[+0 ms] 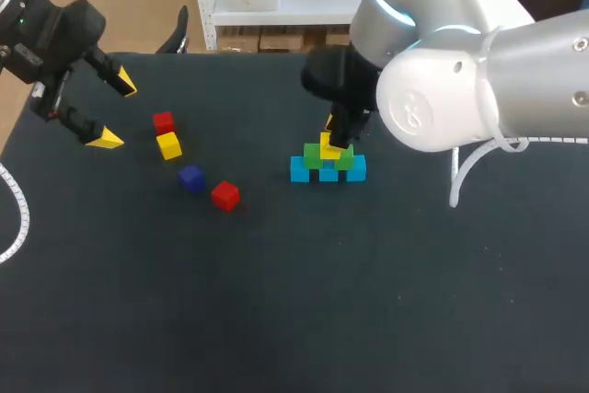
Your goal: Place the blue cubes, place green cubes on the blue cubes, place the yellow cubes on the green cubes, then place the red cubes on the yellow cubes, and place purple cube on the red cubes.
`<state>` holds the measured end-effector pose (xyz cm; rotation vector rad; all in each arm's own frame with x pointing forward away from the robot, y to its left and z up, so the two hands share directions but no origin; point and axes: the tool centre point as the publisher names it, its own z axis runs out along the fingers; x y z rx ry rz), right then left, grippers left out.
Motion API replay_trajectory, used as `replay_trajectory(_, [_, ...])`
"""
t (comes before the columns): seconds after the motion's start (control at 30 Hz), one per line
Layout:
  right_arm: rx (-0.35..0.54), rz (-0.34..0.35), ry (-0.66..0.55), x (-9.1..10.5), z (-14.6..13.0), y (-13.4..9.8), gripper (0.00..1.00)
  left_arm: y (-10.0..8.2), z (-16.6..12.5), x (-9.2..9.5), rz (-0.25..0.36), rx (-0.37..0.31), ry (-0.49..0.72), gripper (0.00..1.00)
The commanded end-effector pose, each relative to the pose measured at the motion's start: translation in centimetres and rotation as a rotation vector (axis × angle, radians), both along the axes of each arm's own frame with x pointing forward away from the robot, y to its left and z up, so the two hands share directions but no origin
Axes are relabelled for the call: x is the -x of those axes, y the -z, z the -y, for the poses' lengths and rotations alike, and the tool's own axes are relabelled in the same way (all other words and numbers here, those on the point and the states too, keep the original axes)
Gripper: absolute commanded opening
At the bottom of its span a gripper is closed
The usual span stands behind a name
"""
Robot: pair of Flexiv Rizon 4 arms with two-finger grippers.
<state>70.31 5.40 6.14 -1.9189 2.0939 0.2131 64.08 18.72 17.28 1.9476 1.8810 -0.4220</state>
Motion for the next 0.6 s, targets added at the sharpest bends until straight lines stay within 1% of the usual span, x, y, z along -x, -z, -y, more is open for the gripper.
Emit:
replay_trajectory(0.03, [-0.003, -0.004, -0.002, -0.1, 0.0, 0.0, 0.44, 0.0, -0.1, 0.0, 0.001, 0.002, 0.003, 1.0])
replay_trajectory(0.2, [-0.004, -0.004, -0.001, -0.2, 0.0, 0.0, 0.46, 0.0, -0.1, 0.0, 0.001, 0.002, 0.003, 1.0])
replay_trajectory(0.27, [-0.005, -0.004, -0.001, -0.2, 0.0, 0.0, 0.49, 0.0, -0.1, 0.0, 0.001, 0.002, 0.003, 1.0])
replay_trajectory(0.3, [-0.005, -0.004, -0.002, -0.2, 0.0, 0.0, 0.65, 0.0, -0.1, 0.0, 0.001, 0.002, 0.003, 1.0])
replay_trajectory(0.37, [-0.007, -0.003, -0.004, -0.4, 0.0, -0.1, 1.0, 0.0, -0.1, 0.0, 0.001, 0.002, 0.003, 1.0])
replay_trajectory(0.53, [-0.029, 0.025, 0.004, -0.8, 0.1, -0.8, 1.0, 0.0, -0.1, 0.0, 0.001, 0.002, 0.003, 1.0])
replay_trajectory(0.6, [-0.056, 0.045, 0.012, -1.0, 0.3, -1.2, 1.0, 0.0, -0.1, 0.0, 0.001, 0.002, 0.003, 1.0])
